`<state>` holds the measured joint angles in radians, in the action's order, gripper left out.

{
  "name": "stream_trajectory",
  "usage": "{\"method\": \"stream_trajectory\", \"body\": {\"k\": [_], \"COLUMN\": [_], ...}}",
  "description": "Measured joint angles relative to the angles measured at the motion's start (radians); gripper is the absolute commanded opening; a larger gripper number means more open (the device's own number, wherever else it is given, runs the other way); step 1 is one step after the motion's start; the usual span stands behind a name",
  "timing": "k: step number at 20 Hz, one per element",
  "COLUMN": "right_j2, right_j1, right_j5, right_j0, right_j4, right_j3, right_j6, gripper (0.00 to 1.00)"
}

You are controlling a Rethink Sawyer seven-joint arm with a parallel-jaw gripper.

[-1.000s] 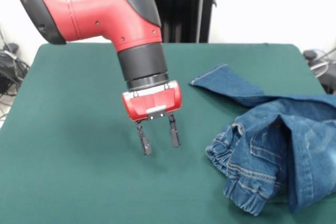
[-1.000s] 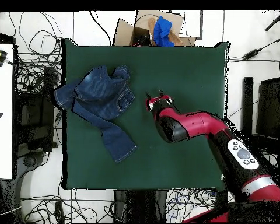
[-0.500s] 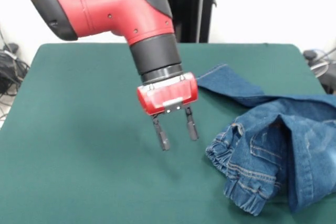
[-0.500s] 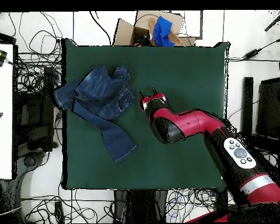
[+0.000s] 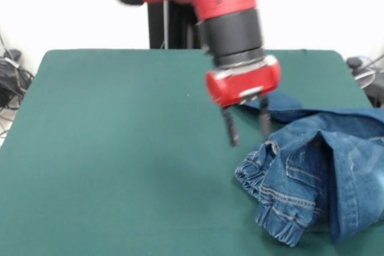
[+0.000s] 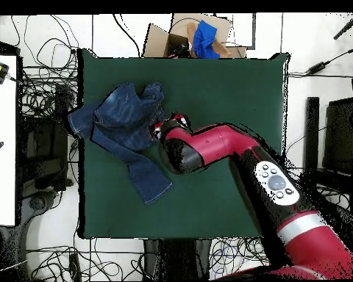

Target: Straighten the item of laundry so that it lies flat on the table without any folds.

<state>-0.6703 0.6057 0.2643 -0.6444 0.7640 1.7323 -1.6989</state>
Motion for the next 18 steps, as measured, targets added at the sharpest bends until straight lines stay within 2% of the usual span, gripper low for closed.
{"method": "stream_trajectory", "body": {"k": [4, 7, 12, 18], "right_j2": [0.001, 0.001, 0.004, 0.012], "right_j1": [0.093, 0.12, 0.157, 0.155], "right_j5": [0.143, 0.174, 0.185, 0.185], "right_j0": [0.084, 0.104, 0.113, 0.113], "right_j4": [-0.07, -0.089, -0.108, -0.108], "right_j3": [0.002, 0.002, 0.0, -0.002], "right_j6": [0.0, 0.0, 0.0, 0.0], "gripper": [1.0, 1.0, 1.0, 1.0]}}
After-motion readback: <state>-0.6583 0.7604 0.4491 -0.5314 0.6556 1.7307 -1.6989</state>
